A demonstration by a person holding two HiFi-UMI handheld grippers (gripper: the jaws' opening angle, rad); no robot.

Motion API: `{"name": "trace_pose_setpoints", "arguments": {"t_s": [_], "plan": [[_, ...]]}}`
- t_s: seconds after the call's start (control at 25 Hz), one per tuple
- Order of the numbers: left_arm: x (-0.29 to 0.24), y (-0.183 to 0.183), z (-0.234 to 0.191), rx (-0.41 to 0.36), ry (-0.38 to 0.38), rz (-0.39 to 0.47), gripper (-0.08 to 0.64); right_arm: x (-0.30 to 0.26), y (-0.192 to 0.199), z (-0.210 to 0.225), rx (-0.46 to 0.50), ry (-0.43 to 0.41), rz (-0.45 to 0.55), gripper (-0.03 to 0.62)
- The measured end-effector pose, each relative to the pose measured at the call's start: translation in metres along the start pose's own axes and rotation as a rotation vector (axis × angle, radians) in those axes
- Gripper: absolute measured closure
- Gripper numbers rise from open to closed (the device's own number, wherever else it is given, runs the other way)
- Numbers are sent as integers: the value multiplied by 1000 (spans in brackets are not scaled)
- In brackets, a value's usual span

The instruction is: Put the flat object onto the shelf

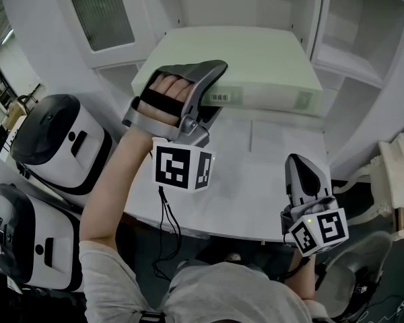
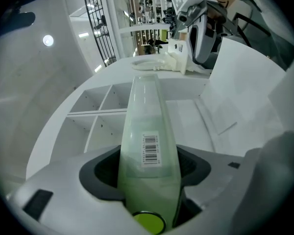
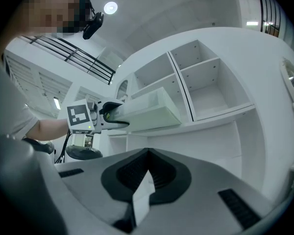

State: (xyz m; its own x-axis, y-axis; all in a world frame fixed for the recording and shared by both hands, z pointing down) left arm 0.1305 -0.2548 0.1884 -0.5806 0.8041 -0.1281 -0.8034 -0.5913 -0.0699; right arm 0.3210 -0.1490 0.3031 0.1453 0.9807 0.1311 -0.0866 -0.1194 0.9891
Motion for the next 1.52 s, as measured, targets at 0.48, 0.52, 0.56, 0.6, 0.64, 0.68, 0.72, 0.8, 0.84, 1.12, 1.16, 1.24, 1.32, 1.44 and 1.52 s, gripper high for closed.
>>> {"name": "trace_pose_setpoints", "arguments": {"t_s": [0.48,0.52,0.56,0.6,0.64,0.68,0.72,0.8,0.84,1.12,1.16,1.24,1.32,1.44,1.52], "plan": [[-32,22,-10,11,50,-18,270,-16,9,5,-4,12,-29,588],[-35,24,-10,11,51,-19,270,-18,10,5,-4,13,-30,588],[-38,26,-10,11,52,-19,270,-20,10,5,-3,13,-30,586],[-40,28,-10,10,52,-19,270,-23,10,6,-2,14,-31,588],[-43,30,-10,8,51,-18,270,-25,10,6,-2,13,-31,588],[-46,32,-9,8,51,-16,270,-28,10,6,-1,13,-32,588],[-48,33,-10,8,51,-14,270,-30,10,6,-1,13,-33,586],[-53,37,-10,9,52,-9,270,-35,10,7,-2,13,-35,588],[-56,38,-11,10,54,-7,270,-37,11,8,-2,13,-36,588],[-75,50,-14,17,63,-3,270,-52,11,13,-2,19,-39,588],[-79,52,-14,18,65,-4,270,-54,12,14,-2,21,-40,588],[-84,54,-15,20,68,-5,270,-57,12,16,-3,25,-42,587],[-88,56,-15,21,70,-7,270,-59,13,15,-4,24,-44,588],[-95,59,-15,24,71,-9,270,-63,15,16,-5,20,-49,587],[-101,61,-16,26,70,-11,270,-66,15,17,-6,20,-53,586]]}}
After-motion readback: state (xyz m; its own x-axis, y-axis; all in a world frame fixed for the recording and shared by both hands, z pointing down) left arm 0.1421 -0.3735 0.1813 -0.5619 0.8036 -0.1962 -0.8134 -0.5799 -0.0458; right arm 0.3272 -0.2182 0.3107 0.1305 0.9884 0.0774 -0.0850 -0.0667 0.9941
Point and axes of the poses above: the fingertips, and each gripper's own axes: x backward along the fingers, z to its right, y out of its underside, the point moved 9 cm from there along x, backward along the fingers, and after that the axes turned 12 degrees about y, right-handed, at the moved point
